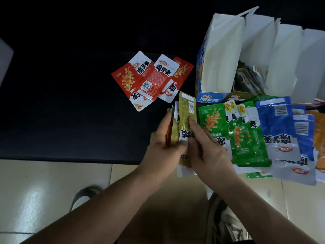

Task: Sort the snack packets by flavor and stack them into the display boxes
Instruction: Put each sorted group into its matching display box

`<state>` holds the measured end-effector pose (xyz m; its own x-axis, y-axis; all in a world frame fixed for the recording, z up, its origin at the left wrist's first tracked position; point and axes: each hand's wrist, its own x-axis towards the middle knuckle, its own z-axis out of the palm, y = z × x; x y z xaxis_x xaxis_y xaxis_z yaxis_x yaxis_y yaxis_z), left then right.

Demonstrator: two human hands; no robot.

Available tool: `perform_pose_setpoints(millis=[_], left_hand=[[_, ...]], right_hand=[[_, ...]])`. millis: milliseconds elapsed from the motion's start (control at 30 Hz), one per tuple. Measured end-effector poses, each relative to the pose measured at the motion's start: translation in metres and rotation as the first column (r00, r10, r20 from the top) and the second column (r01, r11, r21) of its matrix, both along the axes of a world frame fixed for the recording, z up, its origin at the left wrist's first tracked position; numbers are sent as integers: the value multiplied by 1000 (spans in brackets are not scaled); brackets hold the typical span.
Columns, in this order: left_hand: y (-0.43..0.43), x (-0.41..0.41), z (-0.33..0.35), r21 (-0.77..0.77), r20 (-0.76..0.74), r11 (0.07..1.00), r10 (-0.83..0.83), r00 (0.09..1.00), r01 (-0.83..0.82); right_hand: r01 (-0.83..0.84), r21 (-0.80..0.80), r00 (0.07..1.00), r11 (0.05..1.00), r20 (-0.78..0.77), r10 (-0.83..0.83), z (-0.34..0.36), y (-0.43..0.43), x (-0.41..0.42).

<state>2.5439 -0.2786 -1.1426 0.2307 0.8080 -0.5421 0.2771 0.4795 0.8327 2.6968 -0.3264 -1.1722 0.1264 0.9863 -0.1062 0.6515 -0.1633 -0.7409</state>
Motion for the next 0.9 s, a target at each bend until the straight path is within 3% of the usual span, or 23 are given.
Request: perform_pose_setpoints(millis=[233,333,433,533,667,767,900], left_hand=[[-6,5,2,67,-45,996,66,997,-63],[-2,3,12,17,-24,999,34,999,-34],[-2,-2,33,39,-50,997,63,997,-61],[1,-1,65,134,-47,990,46,998,-39],[13,18,118,245,12,966,-86,996,80],[34,48,144,304,-37,931,-202,979,204],[75,96,158,311,-98,905,-272,957,289]], right_hand=[[5,26,997,1000,-76,-3,3,0,-1],[1,-9,995,1000,-101,-2,10,3,-2],[19,-68,963,997,-266,-37,30,9,-9],[56,-15,923,998,-380,-57,63,16,-3],[162,134,923,978,-372,-102,115,27,28],[226,258,942,939,-304,-143,136,37,52],[407,243,877,881,-375,-301,143,67,93]])
